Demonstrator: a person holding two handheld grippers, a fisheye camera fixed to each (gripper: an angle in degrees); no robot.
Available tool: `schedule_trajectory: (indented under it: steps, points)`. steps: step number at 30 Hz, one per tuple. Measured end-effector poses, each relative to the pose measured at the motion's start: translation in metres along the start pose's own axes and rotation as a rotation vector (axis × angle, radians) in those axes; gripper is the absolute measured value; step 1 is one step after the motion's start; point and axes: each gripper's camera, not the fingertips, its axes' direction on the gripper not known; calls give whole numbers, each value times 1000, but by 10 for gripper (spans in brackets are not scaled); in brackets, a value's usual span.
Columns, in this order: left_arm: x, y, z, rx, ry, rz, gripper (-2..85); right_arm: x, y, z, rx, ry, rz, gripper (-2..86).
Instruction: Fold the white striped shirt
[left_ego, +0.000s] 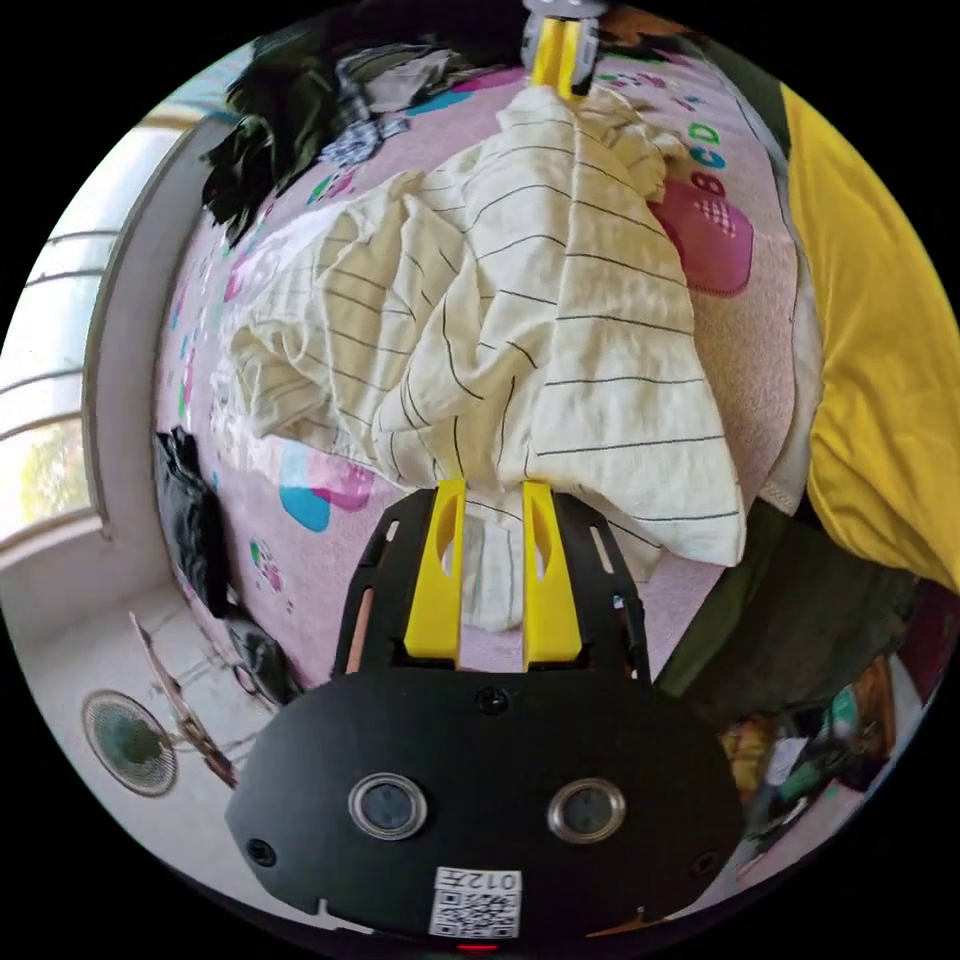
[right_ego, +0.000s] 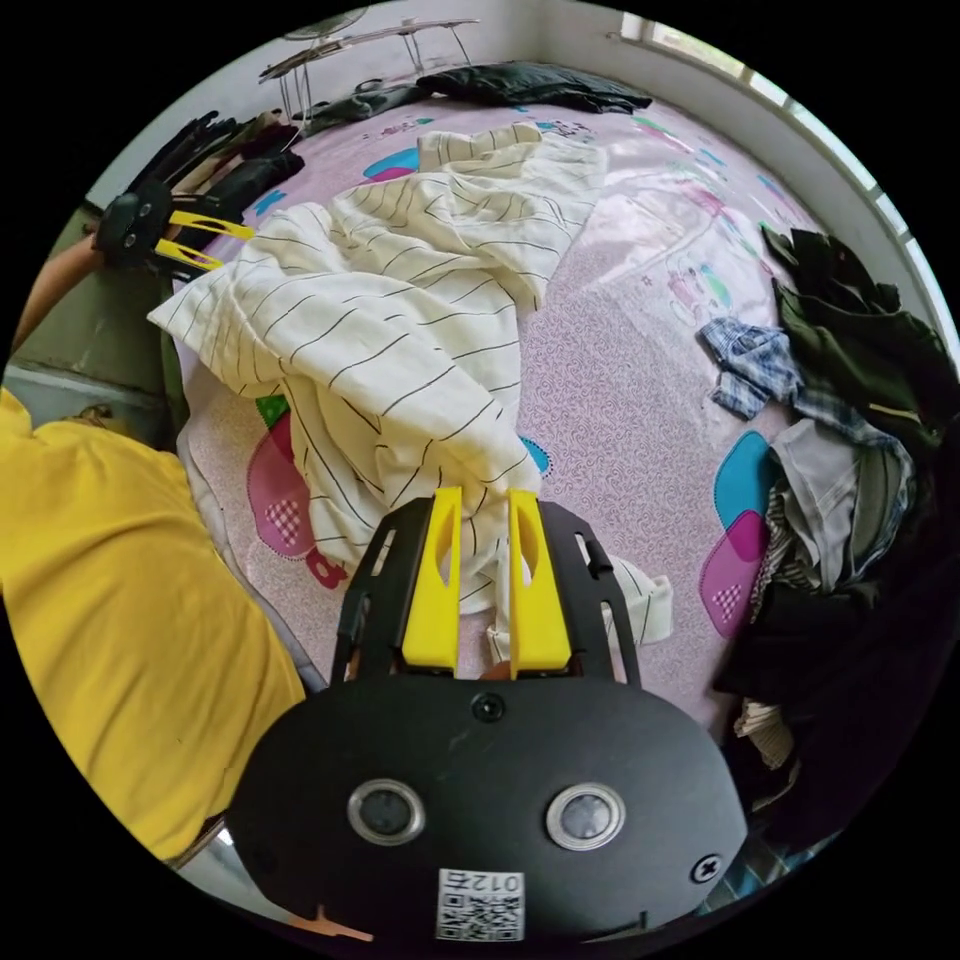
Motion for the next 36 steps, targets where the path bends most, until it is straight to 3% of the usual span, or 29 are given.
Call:
schedule_trajectory:
  steps: [9, 18, 27, 36]
  points:
    - [-5, -19, -3, 68, -235, 295, 113, 2, 2, -23, -18, 8, -37, 79]
    - [21, -57, 6, 36, -147, 589, 126, 18, 29, -31, -80, -71, -102, 119]
    - [64, -97, 5, 24, -158, 681, 109, 3, 44, -6, -85, 17, -315, 131]
    - [100, -131, -4, -58, -61, 514, 59, -14, 82, 26, -51, 69, -405, 133]
